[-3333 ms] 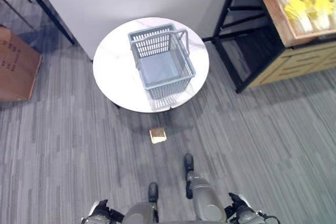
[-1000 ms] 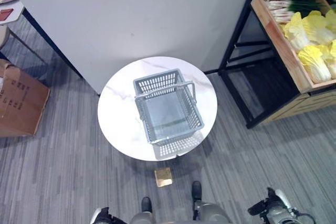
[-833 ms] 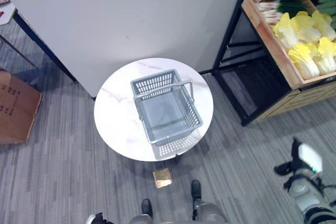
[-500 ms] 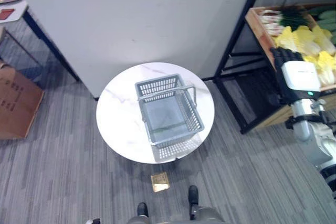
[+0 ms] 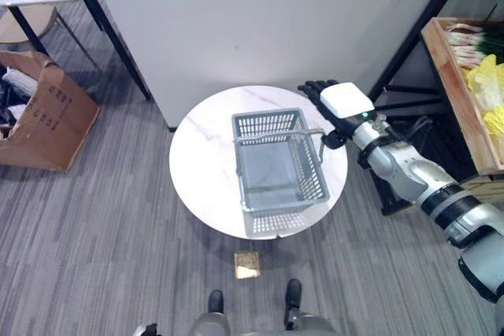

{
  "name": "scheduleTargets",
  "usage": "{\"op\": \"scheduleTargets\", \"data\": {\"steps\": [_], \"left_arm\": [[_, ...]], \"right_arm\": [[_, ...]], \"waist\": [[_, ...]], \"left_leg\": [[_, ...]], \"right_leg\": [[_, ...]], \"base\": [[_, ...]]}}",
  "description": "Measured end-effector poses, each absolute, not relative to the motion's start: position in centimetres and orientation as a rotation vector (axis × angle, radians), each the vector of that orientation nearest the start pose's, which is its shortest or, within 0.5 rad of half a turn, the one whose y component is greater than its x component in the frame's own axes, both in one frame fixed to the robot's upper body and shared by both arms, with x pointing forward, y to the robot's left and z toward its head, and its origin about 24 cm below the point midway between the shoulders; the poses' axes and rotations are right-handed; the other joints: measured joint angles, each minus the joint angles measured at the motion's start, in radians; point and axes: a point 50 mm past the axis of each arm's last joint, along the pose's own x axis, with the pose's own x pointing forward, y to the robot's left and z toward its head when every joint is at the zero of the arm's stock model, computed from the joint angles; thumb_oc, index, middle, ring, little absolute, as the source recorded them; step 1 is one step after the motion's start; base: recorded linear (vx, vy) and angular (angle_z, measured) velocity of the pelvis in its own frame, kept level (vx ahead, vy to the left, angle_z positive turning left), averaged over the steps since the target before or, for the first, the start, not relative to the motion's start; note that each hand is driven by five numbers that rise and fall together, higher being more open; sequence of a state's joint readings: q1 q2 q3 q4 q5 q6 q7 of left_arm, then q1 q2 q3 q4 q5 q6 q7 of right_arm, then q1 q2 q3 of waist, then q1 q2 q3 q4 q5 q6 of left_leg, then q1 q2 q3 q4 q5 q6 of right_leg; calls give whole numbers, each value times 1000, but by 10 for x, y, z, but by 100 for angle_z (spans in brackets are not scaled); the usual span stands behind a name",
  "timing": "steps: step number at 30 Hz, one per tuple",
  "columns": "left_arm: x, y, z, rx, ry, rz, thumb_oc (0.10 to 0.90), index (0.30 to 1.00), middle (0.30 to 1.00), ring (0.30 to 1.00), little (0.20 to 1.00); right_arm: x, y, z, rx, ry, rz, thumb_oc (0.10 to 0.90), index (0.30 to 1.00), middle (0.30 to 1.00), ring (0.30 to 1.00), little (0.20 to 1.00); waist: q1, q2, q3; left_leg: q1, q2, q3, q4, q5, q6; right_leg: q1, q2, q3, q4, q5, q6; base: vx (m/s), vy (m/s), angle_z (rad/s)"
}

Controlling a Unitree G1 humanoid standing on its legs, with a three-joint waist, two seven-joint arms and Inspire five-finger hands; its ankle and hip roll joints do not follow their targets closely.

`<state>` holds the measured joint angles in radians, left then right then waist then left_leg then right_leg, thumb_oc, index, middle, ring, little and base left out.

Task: Get the vegetables into the basket

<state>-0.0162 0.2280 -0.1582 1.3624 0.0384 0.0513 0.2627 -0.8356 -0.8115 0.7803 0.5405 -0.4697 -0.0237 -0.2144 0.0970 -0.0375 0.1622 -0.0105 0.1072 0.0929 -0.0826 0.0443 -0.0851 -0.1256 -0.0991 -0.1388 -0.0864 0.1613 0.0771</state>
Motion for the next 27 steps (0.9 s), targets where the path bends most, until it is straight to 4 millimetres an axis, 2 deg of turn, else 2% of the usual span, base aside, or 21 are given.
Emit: {"op": "scheduleTargets", "data": {"steps": [3, 7, 13, 21, 22, 23, 24, 25, 27], "left_arm": [[70, 246, -163, 502, 1324, 229, 900, 1000, 1000, 1000, 1000], [78, 248, -161, 485, 1304, 250, 900, 1000, 1000, 1000, 1000], [89, 248, -159, 465, 1265, 284, 900, 1000, 1000, 1000, 1000], [107, 245, -155, 495, 1203, 250, 900, 1000, 1000, 1000, 1000], [108, 243, -155, 491, 1199, 250, 900, 1000, 1000, 1000, 1000], [109, 243, -155, 488, 1199, 251, 900, 1000, 1000, 1000, 1000], [109, 243, -155, 483, 1199, 255, 900, 1000, 1000, 1000, 1000], [109, 243, -155, 480, 1198, 260, 900, 1000, 1000, 1000, 1000], [114, 243, -154, 494, 1183, 263, 900, 1000, 1000, 1000, 1000]], "right_arm": [[381, -207, 150, -1525, -217, 83, 900, 1000, 1000, 1000, 1000], [387, -211, 152, -1510, -158, 57, 900, 1000, 1000, 1000, 1000], [393, -214, 161, -1510, -143, 16, 900, 1000, 1000, 1000, 1000], [402, -208, 175, -1524, -155, -24, 900, 1000, 1000, 1000, 1000], [403, -207, 176, -1523, -165, -33, 710, 734, 734, 734, 734], [403, -207, 175, -1522, -164, -36, 490, 426, 426, 426, 426], [404, -207, 174, -1520, -158, -38, 490, 426, 426, 426, 426], [404, -206, 172, -1520, -149, -39, 400, 300, 300, 300, 300], [406, -209, 166, -1529, -112, -45, 400, 300, 300, 300, 300]], "waist": [[-1, -2, 34], [12, -2, 75], [31, -2, 100], [34, -3, 123], [37, -4, 125], [39, -4, 126], [39, -4, 126], [39, -4, 126], [46, -4, 127]], "left_leg": [[-32, 3, -4, 7, 6, -2], [-63, 13, -17, 10, 12, -7], [-106, 15, -31, 15, 15, -11], [-145, 15, -53, 16, 19, -14], [-152, 15, -55, 16, 19, -14], [-153, 14, -56, 16, 19, -14], [-154, 14, -57, 16, 19, -14], [-154, 14, -58, 16, 19, -14], [-156, 13, -61, 16, 19, -14]], "right_leg": [[-26, 2, -4, 0, 6, -6], [-49, 11, -17, 0, 9, -10], [-81, 12, -31, 0, 10, -12], [-109, 13, -47, 0, 10, -13], [-114, 12, -49, 0, 10, -13], [-115, 12, -50, 0, 10, -13], [-115, 12, -51, 1, 10, -13], [-115, 12, -52, 0, 10, -13], [-115, 11, -55, 1, 10, -13]], "base": [[-53, -25, 4], [-34, -12, 7], [-15, 4, 6], [24, 6, 7], [42, 5, 3], [38, 5, 3], [0, 0, 0], [19, 3, 5], [12, 7, 4]]}}
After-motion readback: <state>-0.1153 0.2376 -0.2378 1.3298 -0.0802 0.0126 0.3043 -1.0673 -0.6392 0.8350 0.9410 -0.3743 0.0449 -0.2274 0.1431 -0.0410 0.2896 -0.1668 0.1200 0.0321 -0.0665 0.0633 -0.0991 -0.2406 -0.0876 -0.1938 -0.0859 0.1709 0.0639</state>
